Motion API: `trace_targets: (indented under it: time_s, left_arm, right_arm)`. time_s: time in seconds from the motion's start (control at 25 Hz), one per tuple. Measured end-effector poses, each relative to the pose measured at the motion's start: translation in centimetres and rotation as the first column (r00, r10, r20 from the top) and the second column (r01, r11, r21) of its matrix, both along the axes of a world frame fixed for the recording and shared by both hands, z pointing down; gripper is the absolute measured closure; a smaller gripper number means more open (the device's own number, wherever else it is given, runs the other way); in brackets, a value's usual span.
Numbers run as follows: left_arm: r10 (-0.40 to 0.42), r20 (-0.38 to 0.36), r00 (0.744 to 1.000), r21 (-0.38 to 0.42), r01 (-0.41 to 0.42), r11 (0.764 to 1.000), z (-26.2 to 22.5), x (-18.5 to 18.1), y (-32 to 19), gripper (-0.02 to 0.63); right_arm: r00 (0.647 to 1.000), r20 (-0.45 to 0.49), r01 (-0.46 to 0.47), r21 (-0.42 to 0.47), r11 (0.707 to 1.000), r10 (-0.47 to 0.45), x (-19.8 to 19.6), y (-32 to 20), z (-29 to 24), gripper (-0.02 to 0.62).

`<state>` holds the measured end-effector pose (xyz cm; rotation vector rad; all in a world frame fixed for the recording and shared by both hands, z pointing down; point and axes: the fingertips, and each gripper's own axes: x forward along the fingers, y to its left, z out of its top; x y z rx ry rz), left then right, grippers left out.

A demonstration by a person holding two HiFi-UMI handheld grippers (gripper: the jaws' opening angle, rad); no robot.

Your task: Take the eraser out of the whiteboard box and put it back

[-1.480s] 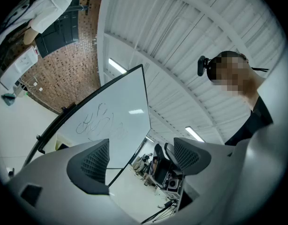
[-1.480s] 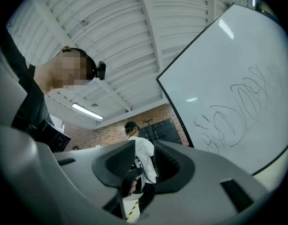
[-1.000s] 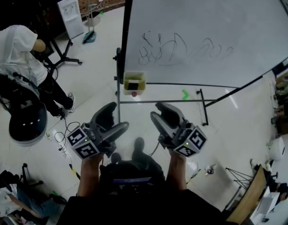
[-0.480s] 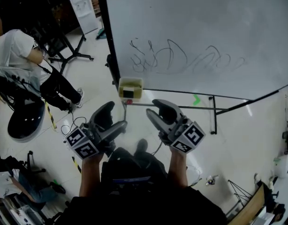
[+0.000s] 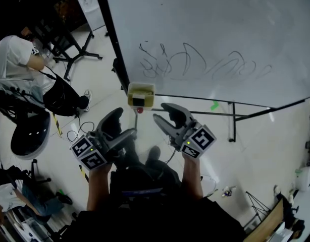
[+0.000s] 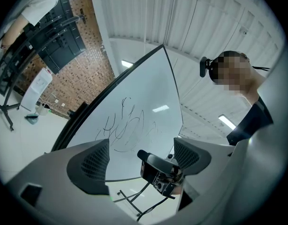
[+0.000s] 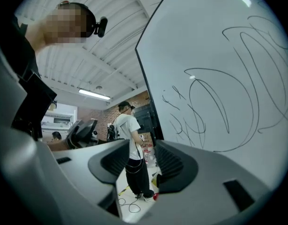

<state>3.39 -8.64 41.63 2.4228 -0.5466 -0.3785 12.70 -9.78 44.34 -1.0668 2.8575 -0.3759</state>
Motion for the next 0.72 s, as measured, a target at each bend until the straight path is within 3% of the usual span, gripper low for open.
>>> trace_targets:
  time_s: [0.36,0.72]
  left_arm:
    - [0.042,-0.048,0.998,0.007,-0.042,0.999,-0.1,-2.5,-3.4,0.178]
    - [0.092,-0.056,0.994,-0.007,-0.092,0.996,1.2,-4.0,-6.1,0.178]
  right_arm:
    - [0.985,-0.174,-0.035,-0.079,0.996,0.021,-3.2,-4.2,4.5,0.374]
    - [0.935,-0.355,-0.081,-0.161,0.984,0.019,-5.0,-7.2,10.2,0.356]
